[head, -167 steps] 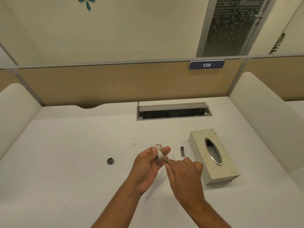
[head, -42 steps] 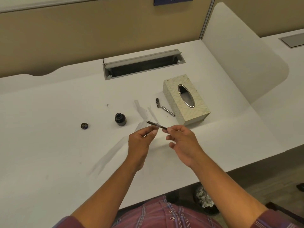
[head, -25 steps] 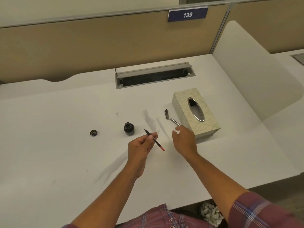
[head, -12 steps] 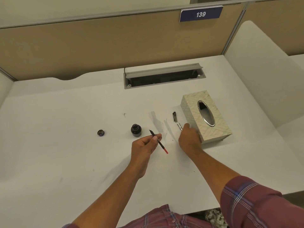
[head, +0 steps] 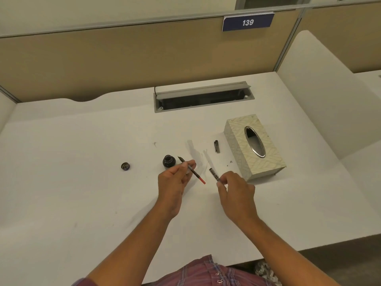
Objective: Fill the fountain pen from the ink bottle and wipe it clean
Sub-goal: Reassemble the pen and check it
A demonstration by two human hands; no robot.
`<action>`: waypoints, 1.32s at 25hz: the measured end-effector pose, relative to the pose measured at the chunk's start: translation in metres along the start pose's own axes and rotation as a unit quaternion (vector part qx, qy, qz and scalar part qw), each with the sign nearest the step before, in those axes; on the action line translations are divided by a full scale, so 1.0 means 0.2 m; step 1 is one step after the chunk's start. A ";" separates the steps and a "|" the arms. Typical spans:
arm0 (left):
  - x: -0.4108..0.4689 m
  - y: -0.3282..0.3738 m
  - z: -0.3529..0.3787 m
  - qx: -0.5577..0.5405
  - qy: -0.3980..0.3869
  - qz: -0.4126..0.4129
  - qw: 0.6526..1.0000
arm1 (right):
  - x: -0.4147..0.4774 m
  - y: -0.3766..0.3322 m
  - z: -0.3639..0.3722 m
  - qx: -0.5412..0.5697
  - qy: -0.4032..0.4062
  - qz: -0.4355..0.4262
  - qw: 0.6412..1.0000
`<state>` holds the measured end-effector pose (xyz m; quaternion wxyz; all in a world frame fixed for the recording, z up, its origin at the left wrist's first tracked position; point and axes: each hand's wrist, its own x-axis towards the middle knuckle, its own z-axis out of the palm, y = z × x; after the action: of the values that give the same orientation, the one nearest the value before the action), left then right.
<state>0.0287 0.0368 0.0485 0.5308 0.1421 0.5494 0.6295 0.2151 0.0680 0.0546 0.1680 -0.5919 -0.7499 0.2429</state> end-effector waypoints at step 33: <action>-0.17 -0.07 0.01 -0.005 -0.036 0.007 0.999 | -0.18 -0.10 0.00 0.183 -0.048 0.003 0.982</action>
<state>0.0505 0.0069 0.0512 0.5468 0.1659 0.5258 0.6301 0.2070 0.0285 0.0670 0.2366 -0.5412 -0.6981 0.4046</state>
